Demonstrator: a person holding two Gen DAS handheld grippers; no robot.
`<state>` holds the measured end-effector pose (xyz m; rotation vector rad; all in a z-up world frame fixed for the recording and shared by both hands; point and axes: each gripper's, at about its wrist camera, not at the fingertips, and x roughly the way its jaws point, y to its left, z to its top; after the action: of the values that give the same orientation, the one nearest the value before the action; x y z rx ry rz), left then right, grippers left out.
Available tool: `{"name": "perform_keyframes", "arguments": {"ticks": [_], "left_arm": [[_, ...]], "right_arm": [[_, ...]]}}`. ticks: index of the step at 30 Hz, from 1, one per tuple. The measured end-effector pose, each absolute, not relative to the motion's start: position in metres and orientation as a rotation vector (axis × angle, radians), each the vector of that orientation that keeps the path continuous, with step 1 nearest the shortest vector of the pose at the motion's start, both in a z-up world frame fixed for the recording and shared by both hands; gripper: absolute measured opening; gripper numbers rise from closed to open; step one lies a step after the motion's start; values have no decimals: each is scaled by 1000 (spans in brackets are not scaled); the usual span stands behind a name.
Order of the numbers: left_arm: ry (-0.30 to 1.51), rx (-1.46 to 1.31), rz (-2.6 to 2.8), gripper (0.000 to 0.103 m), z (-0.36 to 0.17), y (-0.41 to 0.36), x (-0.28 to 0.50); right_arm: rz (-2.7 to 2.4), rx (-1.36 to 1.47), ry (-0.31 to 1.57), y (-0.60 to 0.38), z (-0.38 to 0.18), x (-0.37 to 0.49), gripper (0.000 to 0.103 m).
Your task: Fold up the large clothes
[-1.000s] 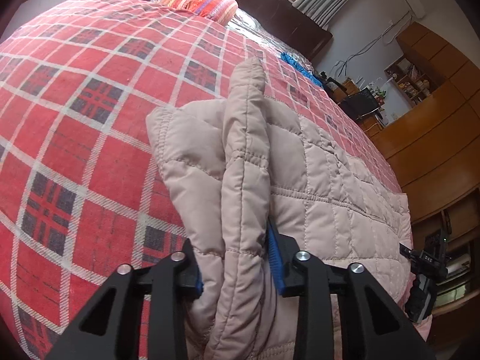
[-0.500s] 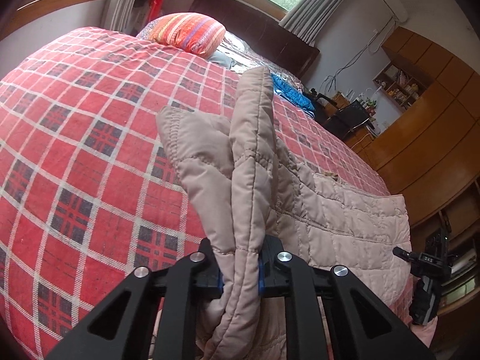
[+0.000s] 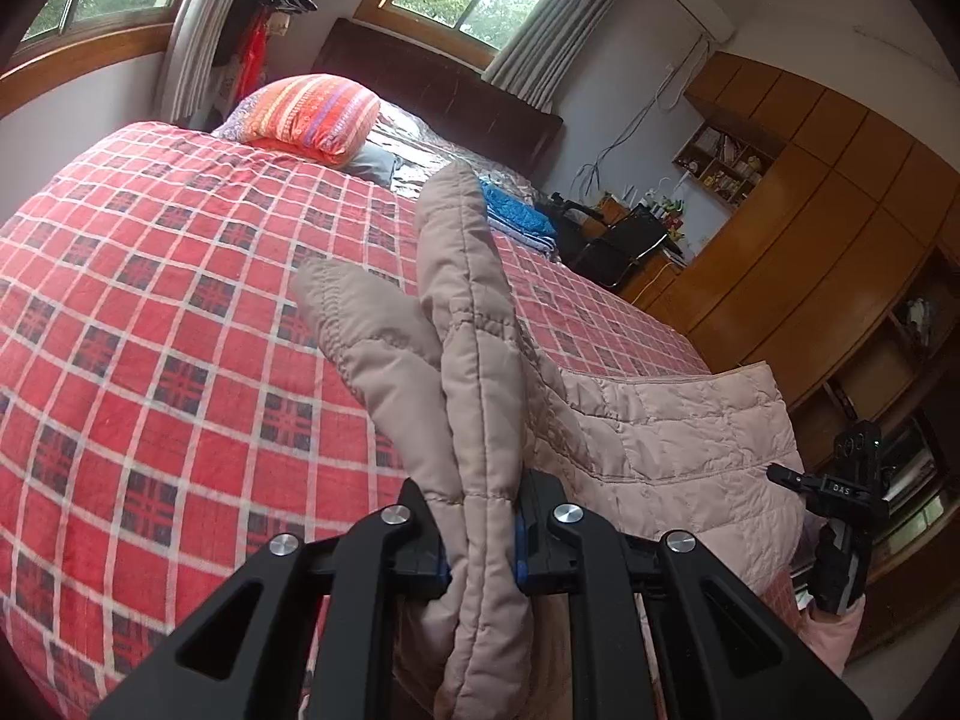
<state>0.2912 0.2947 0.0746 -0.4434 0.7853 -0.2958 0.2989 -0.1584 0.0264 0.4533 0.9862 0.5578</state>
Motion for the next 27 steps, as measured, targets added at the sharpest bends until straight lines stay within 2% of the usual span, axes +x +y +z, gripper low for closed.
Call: {"name": "perform_keyframes", "arguments": {"ticks": [6,12,19,27], "left_arm": [[790,-428,-316,14,77,300,231],[855,-395,-290,15,46,304,194],[927,-338,-190,17,-11,313,189],[957,-307,-162,27,-53,316,190]], "right_arm": [[571,445,1001,-158,26,249,15],[562,423,1090,-145,-3,211,15],[495,439,1177,-142,-50,212,17],[490,496,1235,-143,-88,220,26]]}}
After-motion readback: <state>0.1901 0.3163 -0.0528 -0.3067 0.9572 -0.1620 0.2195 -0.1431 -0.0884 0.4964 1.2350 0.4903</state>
